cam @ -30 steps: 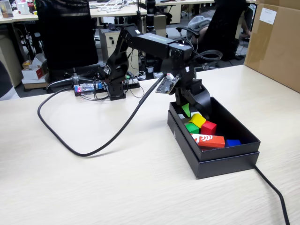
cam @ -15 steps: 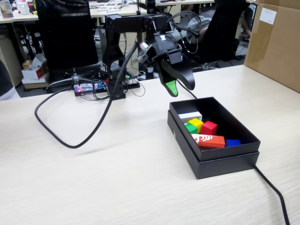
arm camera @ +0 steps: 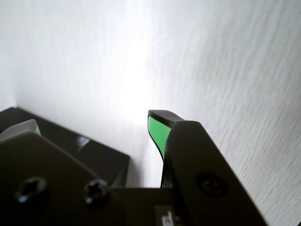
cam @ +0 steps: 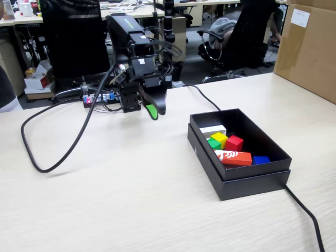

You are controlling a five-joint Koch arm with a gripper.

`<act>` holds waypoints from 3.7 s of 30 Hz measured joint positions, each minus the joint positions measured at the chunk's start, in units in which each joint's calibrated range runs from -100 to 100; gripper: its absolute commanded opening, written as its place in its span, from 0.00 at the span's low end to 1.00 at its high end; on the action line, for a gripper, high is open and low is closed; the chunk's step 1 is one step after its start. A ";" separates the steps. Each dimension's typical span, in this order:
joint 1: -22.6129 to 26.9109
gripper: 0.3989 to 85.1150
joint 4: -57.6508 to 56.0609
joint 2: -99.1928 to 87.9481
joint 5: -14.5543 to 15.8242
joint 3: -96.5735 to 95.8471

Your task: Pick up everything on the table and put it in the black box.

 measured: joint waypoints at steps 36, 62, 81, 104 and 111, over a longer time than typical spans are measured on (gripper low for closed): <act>-3.71 0.58 46.23 -17.99 -3.47 -46.92; -3.81 0.57 47.62 -18.38 -2.78 -49.20; -3.76 0.57 47.62 -18.38 -2.74 -49.20; -3.76 0.57 47.62 -18.38 -2.74 -49.20; -3.76 0.57 47.62 -18.38 -2.74 -49.20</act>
